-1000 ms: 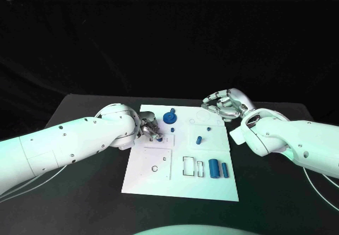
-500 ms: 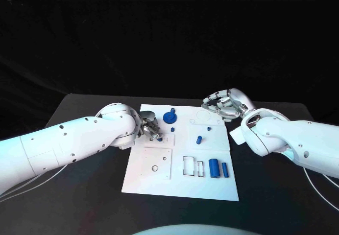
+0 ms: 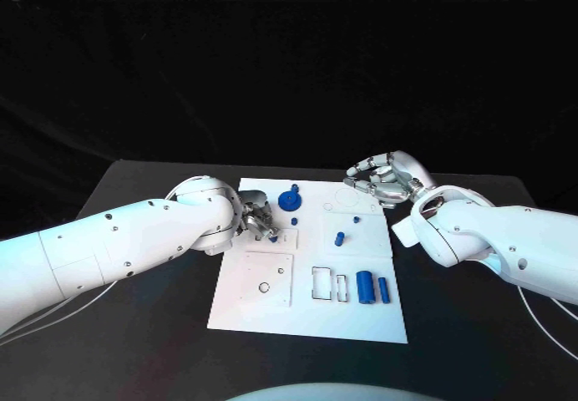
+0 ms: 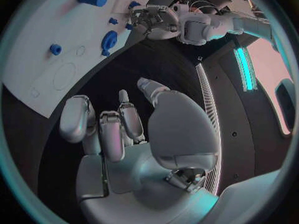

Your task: Assemble the parts on the task board

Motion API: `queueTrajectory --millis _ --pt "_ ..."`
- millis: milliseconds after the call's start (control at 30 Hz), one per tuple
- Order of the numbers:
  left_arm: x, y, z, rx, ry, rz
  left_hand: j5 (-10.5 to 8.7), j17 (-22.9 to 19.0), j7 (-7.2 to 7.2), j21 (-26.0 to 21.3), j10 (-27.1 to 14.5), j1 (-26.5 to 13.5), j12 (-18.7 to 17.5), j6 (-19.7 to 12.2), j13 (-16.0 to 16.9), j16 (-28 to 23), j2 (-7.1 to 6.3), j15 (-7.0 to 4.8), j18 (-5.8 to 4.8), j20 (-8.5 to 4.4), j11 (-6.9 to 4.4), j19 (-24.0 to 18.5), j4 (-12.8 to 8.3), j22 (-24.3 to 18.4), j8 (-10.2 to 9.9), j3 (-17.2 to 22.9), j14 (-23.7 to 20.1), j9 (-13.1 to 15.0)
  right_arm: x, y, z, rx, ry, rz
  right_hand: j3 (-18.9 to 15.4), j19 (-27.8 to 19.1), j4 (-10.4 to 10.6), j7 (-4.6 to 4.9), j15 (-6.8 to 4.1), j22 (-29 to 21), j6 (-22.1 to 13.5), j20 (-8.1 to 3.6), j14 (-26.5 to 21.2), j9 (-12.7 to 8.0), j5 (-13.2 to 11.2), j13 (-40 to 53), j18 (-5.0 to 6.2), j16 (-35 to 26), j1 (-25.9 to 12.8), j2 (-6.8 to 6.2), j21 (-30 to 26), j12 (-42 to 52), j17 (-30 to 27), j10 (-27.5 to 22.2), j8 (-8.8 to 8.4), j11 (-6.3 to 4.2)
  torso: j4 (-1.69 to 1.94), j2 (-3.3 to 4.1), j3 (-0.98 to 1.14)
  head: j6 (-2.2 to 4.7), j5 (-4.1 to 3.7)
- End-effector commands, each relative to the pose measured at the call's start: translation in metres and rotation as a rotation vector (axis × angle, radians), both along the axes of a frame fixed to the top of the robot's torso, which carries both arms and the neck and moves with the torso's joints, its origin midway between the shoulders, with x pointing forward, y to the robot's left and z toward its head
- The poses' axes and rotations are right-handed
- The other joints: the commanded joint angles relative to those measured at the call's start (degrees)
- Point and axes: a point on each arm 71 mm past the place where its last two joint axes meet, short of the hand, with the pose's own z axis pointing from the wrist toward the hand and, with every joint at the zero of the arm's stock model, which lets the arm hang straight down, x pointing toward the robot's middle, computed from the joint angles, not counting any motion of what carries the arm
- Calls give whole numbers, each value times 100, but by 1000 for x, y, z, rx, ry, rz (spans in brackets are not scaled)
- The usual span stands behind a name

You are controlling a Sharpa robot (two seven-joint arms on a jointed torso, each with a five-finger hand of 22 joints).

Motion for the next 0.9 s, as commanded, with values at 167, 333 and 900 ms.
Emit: queueTrajectory --millis 167,333,900 --pt "-4 0 -4 2 -12 0 60 1272 -28 29 68 -35 52 38 44 38 -1 -40 -37 -49 -16 8 -1267 22 21 1220 525 11 -1 1 0 0 1 17 -6 -40 40 -32 -7 -12 -6 6 316 9 36 7 89 -25 -49 32 -27 -33 297 -32 40 12 3 0 -3 -8 -13" --pt "-8 0 -1 -26 -36 9 67 1279 -30 34 73 -33 56 43 50 41 1 -41 -38 -50 -18 12 -1271 32 22 1222 527 12 -1 1 0 1 0 16 -6 -40 40 -32 -7 -12 -6 6 316 9 36 7 89 -25 -49 32 -27 -33 297 -32 40 12 0 1 -7 -4 -19" --pt "-22 13 5 -165 -153 56 83 1317 -37 53 104 -27 88 61 99 57 4 -47 -44 -56 -25 27 -1285 70 27 1235 537 15 -1 -3 0 0 -2 9 -6 -40 40 -32 -7 -12 -6 6 316 9 36 7 89 -25 -49 32 -27 -33 297 -32 40 12 18 -9 -4 -21 -68"
